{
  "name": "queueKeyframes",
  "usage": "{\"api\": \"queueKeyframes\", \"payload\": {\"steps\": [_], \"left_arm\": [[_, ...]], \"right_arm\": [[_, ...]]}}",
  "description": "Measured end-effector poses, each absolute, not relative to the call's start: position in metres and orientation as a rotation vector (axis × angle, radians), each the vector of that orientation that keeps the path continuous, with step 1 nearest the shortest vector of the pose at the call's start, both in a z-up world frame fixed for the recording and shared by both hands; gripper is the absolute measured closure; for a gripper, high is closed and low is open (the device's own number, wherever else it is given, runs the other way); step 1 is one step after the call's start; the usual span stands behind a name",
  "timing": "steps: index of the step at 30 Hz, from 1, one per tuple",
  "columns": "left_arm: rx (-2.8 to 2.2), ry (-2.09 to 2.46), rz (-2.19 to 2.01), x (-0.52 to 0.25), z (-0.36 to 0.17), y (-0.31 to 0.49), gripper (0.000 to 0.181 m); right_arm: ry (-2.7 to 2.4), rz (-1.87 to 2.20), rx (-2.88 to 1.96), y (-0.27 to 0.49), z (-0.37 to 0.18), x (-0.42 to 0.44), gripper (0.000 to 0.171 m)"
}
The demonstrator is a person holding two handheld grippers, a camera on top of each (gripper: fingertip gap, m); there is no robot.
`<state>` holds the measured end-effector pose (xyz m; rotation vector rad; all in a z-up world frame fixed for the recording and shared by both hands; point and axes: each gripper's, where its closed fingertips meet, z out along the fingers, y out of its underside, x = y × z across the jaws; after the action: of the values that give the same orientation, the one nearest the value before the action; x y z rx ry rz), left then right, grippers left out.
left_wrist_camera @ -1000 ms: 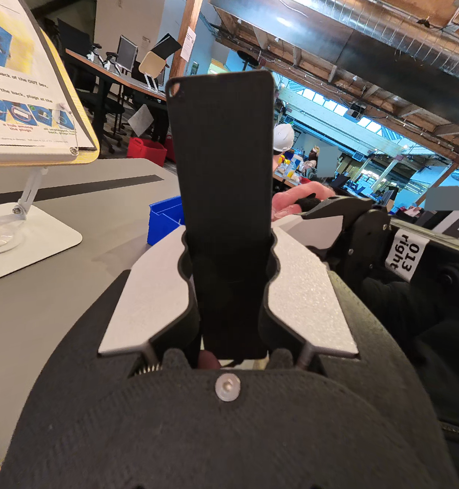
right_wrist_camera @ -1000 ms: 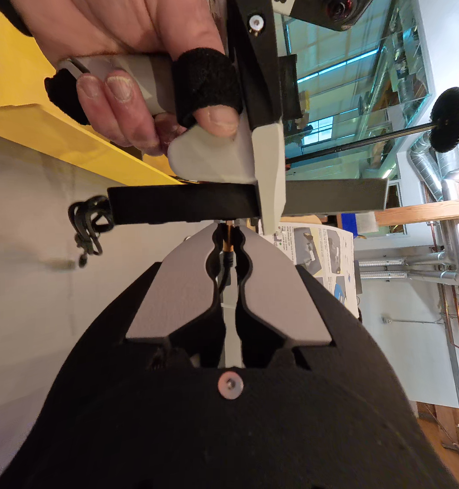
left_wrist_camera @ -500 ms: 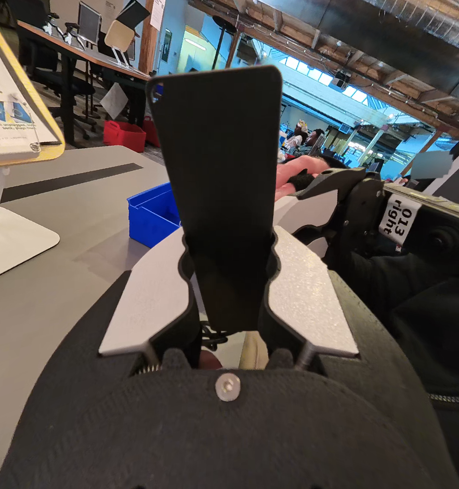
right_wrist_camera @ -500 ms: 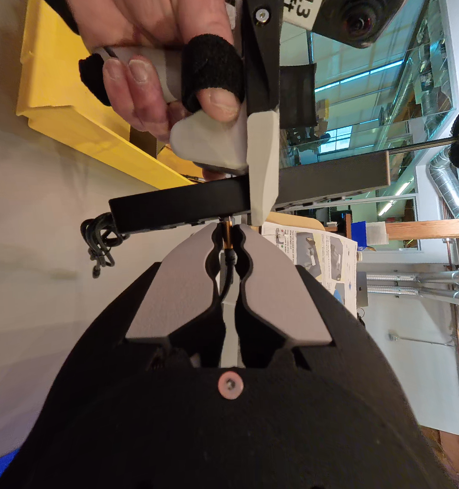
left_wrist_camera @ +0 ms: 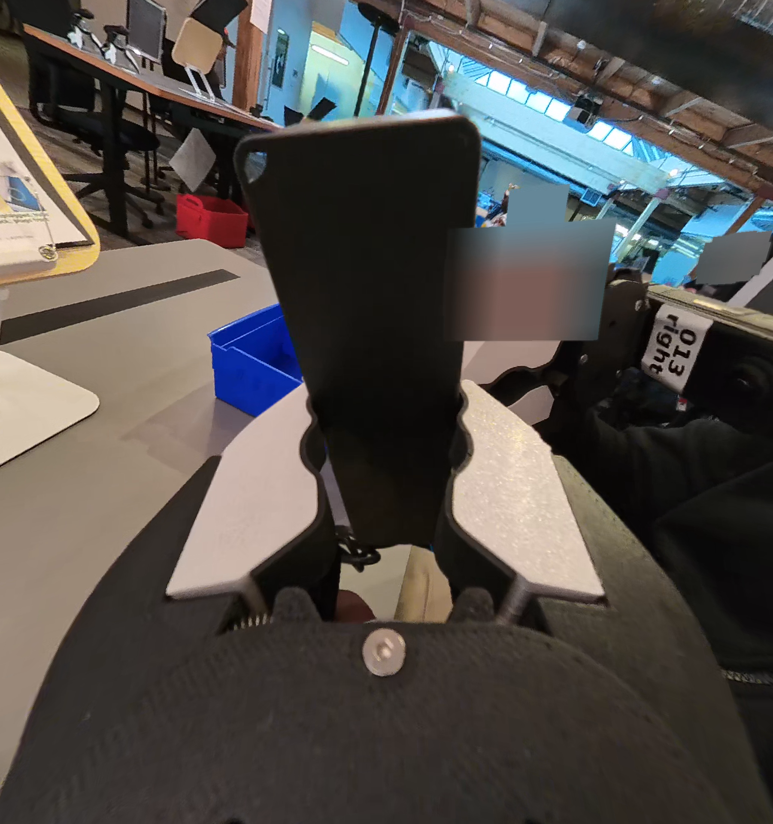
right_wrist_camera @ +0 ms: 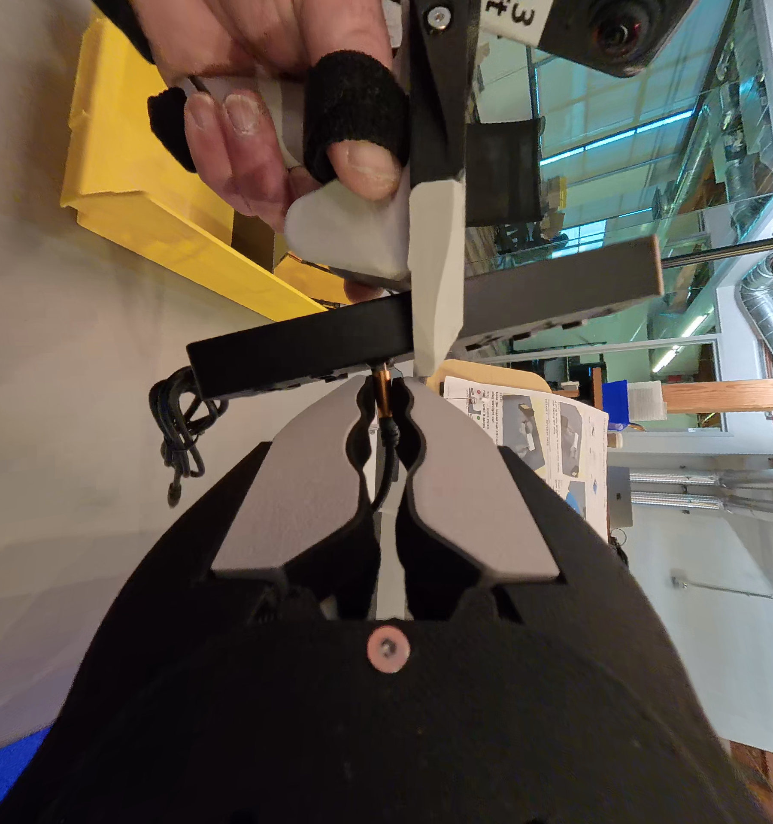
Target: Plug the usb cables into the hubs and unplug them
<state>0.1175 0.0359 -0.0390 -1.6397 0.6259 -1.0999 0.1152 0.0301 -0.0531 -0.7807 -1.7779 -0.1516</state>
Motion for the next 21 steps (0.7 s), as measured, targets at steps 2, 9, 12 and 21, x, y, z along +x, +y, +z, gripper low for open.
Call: {"api": "queueKeyframes", "payload": {"steps": [2, 9, 12, 21], "left_arm": [[-1.648, 0.609, -1.110, 0.115, -0.040, 0.037, 0.127], [-1.662, 0.612, -1.076, 0.124, -0.043, 0.035, 0.127], [-1.652, 0.587, -1.108, 0.121, -0.042, 0.037, 0.127], [-1.623, 0.624, -1.162, 0.127, -0.034, 0.026, 0.127]], "right_arm": [[-1.784, -0.185, -0.762, 0.028, -0.056, 0.110, 0.163], [-1.771, -0.239, -0.803, 0.038, -0.070, 0.105, 0.167], [-1.754, -0.301, -0.825, 0.042, -0.067, 0.105, 0.168], [-1.804, -0.271, -0.831, 0.032, -0.059, 0.116, 0.167]]}}
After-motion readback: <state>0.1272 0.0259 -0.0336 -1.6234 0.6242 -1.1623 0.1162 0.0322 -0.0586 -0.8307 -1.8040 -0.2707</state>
